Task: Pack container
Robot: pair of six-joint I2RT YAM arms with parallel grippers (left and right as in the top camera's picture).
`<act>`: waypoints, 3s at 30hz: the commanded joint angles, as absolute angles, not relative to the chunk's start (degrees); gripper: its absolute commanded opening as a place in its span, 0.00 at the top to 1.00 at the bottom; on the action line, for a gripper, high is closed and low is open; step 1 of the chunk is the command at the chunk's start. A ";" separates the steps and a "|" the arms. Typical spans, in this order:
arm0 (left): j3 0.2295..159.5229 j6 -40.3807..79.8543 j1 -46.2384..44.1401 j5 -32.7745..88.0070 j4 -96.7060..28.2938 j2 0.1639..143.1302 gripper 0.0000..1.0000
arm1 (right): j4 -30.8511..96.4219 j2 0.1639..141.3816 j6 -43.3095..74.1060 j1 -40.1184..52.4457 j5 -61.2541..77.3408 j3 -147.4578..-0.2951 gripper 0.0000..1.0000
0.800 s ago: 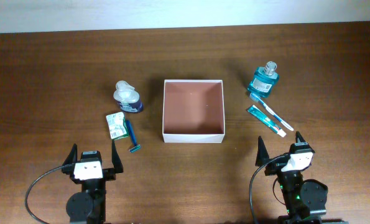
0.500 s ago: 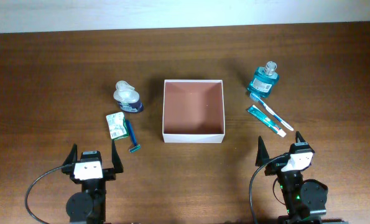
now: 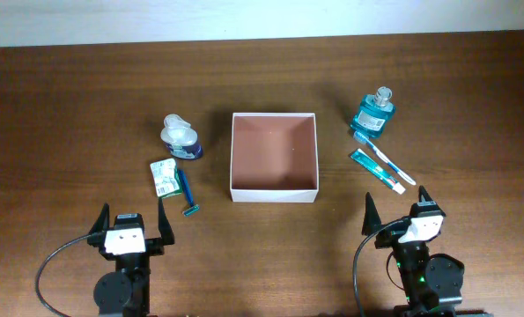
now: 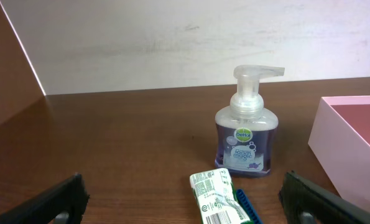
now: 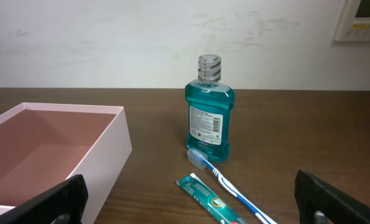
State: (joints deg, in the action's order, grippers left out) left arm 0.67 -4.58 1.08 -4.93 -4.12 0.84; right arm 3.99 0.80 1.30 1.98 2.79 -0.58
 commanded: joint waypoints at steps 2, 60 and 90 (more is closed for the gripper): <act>0.51 -5.50 1.17 -5.19 -4.32 0.34 0.01 | 4.29 0.19 1.58 2.24 2.31 -0.32 0.02; 0.51 -5.50 1.17 5.17 -4.12 0.36 0.01 | 4.25 0.19 1.61 2.24 2.42 -0.32 0.02; 0.51 -5.50 1.17 5.17 -4.12 0.36 0.01 | 4.51 14.94 11.05 2.24 11.88 -17.41 0.02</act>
State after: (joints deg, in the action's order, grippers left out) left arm 0.67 -4.78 1.08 4.14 -3.90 0.84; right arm 3.22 9.76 12.36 1.98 14.59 -10.35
